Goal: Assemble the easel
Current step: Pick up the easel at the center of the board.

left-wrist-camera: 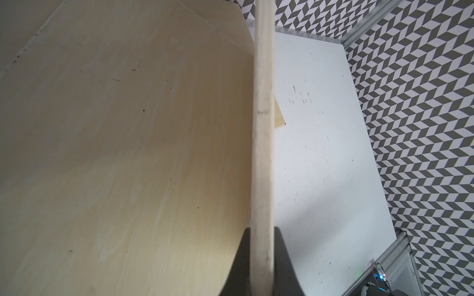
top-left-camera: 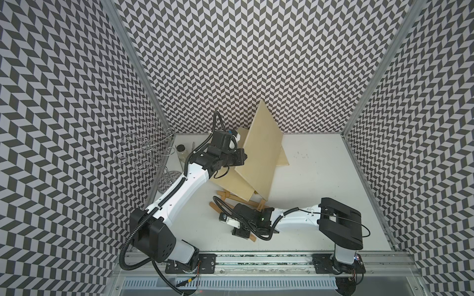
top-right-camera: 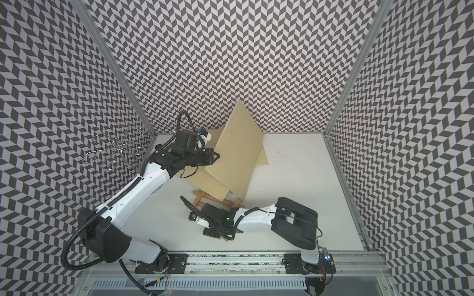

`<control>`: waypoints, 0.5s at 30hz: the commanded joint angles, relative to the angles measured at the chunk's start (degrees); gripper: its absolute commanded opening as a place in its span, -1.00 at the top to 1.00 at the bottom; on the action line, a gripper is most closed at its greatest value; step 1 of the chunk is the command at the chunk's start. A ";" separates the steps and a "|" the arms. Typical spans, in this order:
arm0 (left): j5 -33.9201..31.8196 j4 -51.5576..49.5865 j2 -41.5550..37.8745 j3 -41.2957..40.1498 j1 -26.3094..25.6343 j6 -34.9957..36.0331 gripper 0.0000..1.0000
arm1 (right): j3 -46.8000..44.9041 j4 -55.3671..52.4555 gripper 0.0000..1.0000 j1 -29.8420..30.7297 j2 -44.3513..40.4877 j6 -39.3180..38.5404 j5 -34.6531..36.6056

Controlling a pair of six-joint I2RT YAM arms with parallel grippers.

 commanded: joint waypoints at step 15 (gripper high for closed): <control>-7.78 10.90 -3.75 1.11 2.74 1.44 1.00 | -2.25 -2.25 0.80 -1.59 -3.58 1.52 -3.06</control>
